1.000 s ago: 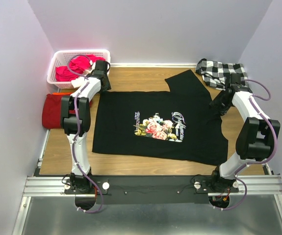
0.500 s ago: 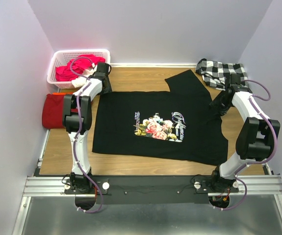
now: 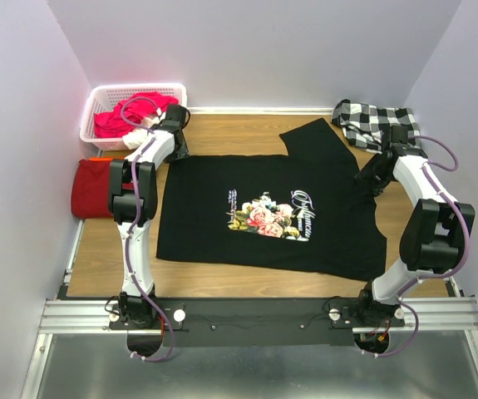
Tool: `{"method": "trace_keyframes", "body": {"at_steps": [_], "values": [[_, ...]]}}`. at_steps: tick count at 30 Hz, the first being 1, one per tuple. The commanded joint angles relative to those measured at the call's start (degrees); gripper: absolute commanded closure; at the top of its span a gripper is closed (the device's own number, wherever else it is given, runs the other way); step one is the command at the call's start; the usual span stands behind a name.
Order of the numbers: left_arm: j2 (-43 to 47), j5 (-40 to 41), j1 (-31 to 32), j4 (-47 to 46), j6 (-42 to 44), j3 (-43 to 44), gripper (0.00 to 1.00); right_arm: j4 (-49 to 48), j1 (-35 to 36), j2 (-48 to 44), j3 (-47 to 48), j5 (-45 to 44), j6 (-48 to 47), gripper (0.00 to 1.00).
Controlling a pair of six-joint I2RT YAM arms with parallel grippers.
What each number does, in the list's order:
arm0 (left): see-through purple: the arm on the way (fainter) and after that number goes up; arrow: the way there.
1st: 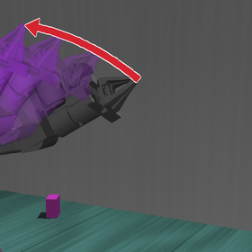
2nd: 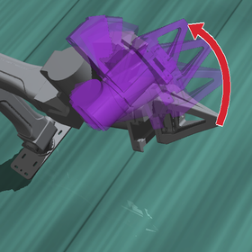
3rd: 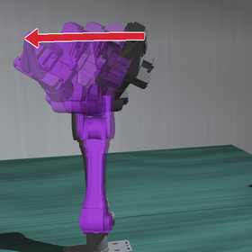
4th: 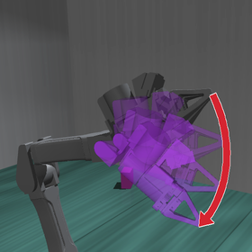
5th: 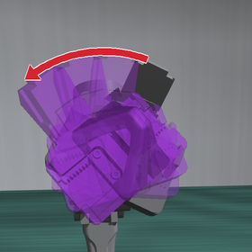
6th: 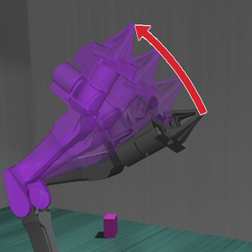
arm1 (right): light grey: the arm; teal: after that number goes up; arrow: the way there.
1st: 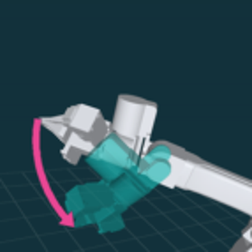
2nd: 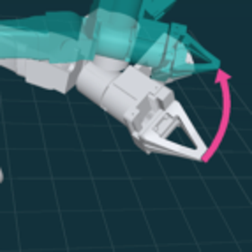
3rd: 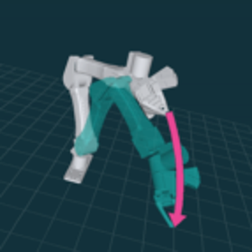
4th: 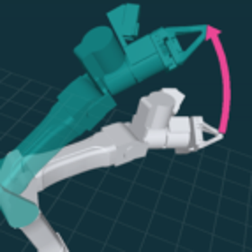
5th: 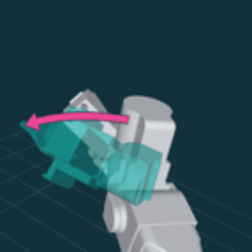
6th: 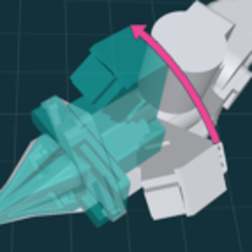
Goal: Fold and stack the t-shirts
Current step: Fold the flattened tshirt in 1/3 of the way
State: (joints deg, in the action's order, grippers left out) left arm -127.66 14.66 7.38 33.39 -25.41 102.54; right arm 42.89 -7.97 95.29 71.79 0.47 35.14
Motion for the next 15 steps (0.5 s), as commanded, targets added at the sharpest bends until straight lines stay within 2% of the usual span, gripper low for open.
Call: {"method": "trace_keyframes", "body": {"at_steps": [1,8,15], "values": [[-2.87,-0.76,-1.49,0.72,-2.98,-3.48,0.51,-0.62,-0.21,-0.80,-0.07,0.85,0.81,0.52],[-1.11,-2.79,-1.49,-0.42,-2.89,-6.39,0.50,-0.53,-0.21,-1.06,-0.16,0.94,0.20,0.52],[7.40,-2.97,-1.14,-3.06,-2.28,-10.08,0.50,-0.27,-0.29,-0.80,-1.12,1.20,-2.26,0.52]]}}
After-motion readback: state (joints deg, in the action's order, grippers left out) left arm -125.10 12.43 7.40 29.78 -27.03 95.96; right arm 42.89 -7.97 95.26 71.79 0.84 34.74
